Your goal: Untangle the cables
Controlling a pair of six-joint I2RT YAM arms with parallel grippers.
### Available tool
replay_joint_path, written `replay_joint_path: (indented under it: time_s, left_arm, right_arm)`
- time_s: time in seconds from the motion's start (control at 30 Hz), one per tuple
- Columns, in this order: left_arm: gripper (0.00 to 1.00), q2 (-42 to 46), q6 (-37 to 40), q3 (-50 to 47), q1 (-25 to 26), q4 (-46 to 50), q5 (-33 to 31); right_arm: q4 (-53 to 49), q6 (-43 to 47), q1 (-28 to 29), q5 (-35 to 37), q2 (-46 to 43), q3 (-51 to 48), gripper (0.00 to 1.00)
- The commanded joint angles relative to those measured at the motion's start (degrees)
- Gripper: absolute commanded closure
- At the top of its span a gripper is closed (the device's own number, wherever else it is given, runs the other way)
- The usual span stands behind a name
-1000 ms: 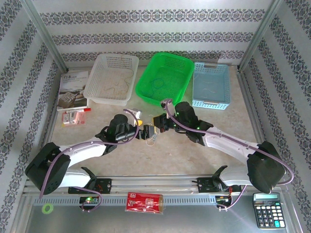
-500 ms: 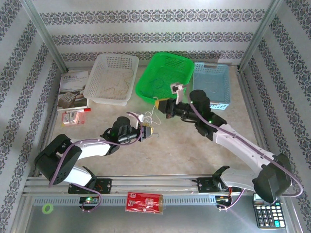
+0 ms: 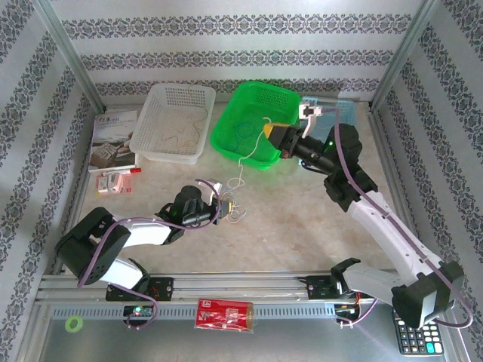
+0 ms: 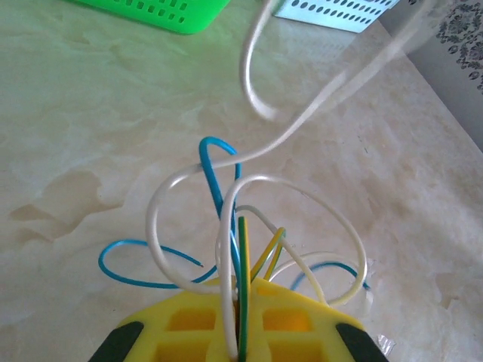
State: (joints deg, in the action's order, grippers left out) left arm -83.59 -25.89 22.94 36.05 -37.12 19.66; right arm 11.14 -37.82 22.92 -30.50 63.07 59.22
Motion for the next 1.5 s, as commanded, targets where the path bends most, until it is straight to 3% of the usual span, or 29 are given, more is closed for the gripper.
replay_joint_path:
  time_s: [0.0, 0.3, 0.57, 0.8, 1.03, 1.3, 1.47]
  left_arm:
    - [1.00, -0.91, 0.39, -0.97, 0.67, -3.28, -0.67]
    - [1.00, -2.65, 0.21, -1.83, 0.67, -4.10, -0.97]
    - [1.00, -3.02, -0.26, -2.71, 0.60, -5.15, -1.06]
    - [0.60, 0.91, 0.11, -2.46, 0.60, -2.66, -1.28]
    - [0.34, 9.36, 1.79, -2.28, 0.60, 4.76, -2.43]
    - [0.20, 19.09, 4.07, -1.13, 0.61, 11.54, -2.93]
    - [0.16, 20.84, 5.36, 2.45, 0.70, 13.04, 0.26]
  right_arm:
    - [1.78, -1.28, -2.11, -1.74, -1.62, 4.22, 1.00]
    - [1.78, -1.87, -6.33, -0.53, -2.63, 11.08, 1.00]
    - [2.21, -3.26, -6.43, -1.87, -0.84, 14.08, 1.00]
    - [1.46, -2.38, -4.23, -2.71, 0.30, 15.16, 1.00]
    - [-0.13, -0.91, -1.95, -3.51, 2.35, 18.13, 1.00]
    - [-1.03, 0.06, 0.34, -3.78, 4.23, 21.51, 1.00]
    - [-2.34, 1.28, 2.04, -3.58, 5.80, 24.15, 1.00]
